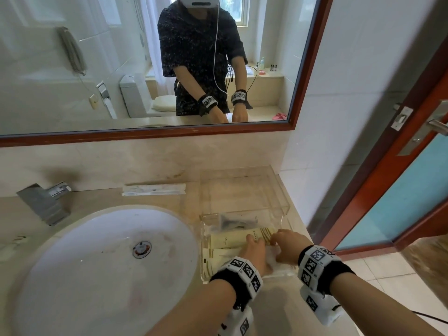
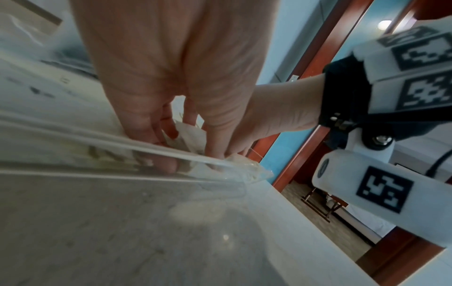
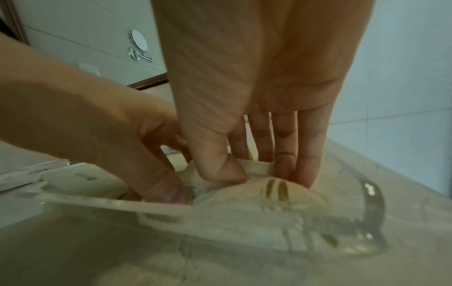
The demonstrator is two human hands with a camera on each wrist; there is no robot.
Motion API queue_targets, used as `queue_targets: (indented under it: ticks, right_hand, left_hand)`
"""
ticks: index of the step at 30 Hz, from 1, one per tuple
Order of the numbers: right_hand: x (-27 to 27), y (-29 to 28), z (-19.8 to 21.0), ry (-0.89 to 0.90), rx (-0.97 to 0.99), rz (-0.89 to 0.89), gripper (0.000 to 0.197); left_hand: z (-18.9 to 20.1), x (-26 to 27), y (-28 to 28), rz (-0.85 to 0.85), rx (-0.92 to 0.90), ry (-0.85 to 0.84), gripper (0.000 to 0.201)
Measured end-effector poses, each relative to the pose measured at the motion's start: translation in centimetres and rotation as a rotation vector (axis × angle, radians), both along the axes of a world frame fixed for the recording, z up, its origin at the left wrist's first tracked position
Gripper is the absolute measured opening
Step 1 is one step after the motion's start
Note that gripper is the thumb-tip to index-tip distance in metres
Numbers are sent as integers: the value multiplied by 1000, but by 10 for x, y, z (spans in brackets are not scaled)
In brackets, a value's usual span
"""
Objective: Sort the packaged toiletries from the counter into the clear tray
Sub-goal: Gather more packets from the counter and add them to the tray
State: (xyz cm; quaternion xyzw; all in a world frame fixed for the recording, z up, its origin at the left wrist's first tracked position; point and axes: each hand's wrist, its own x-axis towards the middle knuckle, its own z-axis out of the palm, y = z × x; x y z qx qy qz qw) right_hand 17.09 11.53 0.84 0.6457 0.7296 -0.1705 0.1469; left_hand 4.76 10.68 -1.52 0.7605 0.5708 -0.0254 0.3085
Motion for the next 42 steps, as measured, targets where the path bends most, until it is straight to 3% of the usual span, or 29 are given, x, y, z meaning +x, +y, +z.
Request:
queue_targets:
  ticks: [4, 10, 25, 33, 42]
  right_hand:
    - [-14, 11, 11, 42, 125, -11, 30]
    - [-100, 33, 18, 169, 219, 52, 21]
    - [-408, 50, 16, 266, 117, 394, 28]
    - [-559, 51, 11, 315, 96, 462, 23]
    - [-656, 63, 4, 245, 36, 566, 26]
  left_hand:
    - [6, -17, 2, -3, 135, -70, 62]
    - [20, -87, 12, 123, 261, -131, 56]
    - [36, -443, -21, 763, 280, -36, 49]
    - [28, -591, -32, 861, 266, 11, 47]
    - [2, -681, -25, 846, 289, 37, 34]
